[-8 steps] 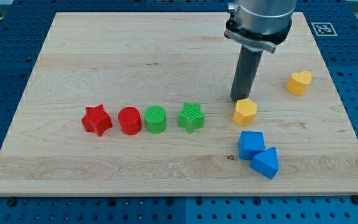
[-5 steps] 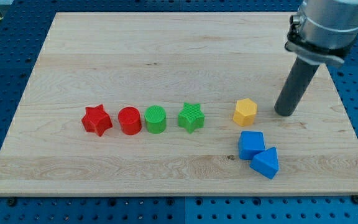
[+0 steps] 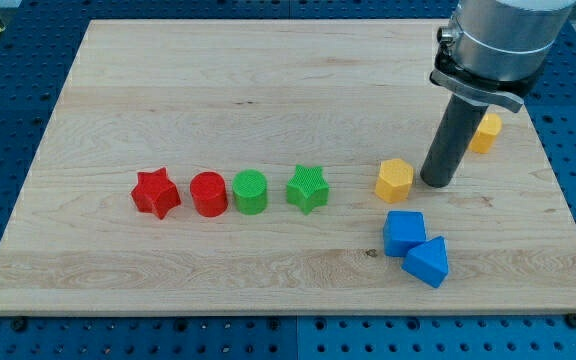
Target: Push the hexagon right beside the green star
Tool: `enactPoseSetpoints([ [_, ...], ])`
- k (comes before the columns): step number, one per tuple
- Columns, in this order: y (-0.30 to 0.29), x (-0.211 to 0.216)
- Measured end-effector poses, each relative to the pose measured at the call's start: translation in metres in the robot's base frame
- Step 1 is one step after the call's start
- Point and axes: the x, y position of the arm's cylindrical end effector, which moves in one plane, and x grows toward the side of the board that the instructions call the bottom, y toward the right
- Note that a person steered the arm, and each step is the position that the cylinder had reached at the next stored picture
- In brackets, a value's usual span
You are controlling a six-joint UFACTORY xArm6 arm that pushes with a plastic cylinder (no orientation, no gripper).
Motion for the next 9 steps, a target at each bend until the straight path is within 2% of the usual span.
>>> enactPoseSetpoints([
  [3,-0.009,0.000],
  [6,-0.050,0.013],
  [7,-0.039,0.008],
  [9,-0.026,-0.088],
])
